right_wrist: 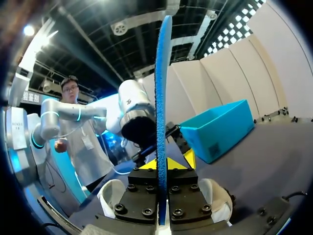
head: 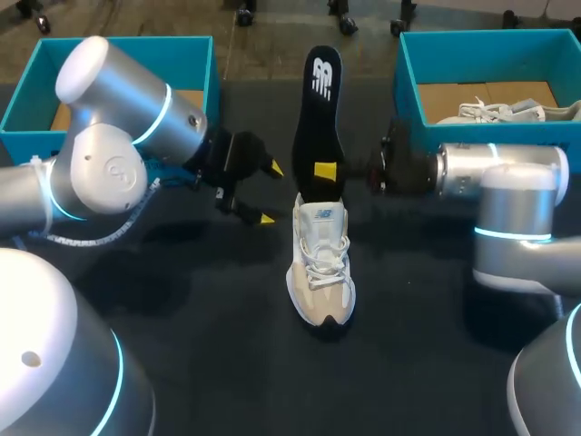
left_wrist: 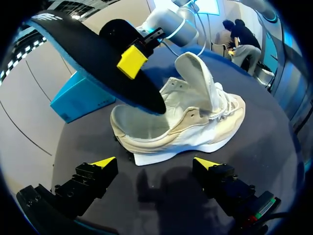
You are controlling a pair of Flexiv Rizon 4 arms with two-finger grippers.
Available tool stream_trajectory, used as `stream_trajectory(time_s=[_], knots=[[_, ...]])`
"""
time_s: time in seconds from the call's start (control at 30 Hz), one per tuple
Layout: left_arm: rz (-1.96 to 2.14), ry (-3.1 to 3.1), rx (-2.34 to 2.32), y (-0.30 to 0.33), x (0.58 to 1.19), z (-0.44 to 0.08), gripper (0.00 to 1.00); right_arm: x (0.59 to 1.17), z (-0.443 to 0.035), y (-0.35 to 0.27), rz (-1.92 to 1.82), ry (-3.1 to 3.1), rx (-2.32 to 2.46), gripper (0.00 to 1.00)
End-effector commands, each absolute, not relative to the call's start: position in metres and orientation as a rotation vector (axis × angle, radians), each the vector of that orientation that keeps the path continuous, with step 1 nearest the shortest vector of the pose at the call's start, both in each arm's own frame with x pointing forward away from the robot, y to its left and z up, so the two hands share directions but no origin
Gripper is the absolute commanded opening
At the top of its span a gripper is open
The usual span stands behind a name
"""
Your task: Take the shoe out of the shoebox, open the shoe tongue, remove and reinsert the insole, then place the shoe into the shoebox
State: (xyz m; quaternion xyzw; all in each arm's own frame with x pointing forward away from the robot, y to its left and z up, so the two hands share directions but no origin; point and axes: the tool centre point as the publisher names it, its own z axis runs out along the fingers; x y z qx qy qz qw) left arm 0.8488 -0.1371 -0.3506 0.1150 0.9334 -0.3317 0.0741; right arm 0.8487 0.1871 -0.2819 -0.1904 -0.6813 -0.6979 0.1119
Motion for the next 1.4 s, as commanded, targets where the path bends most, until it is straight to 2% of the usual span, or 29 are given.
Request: stream_trajectory(time_s=[0.03,0.47,1.4], knots=[[-1.008,2.794,0.346,-0.136,0.848,-0.351,1.00,0.850,-0.291,0.192,-2.052,-1.992,-0.559,0.00],[-1.045,2.785,0.361,-0.143,0.844,-0.350,1.00,0.852,-0.311,0.190,-2.014,-1.959,-0.581,0.00],[-1.036,2.802,0.353,-0.144,0.842,-0.357,1.00,0.811,-0.356,0.193,-1.856,-1.900,-0.729,0.00]])
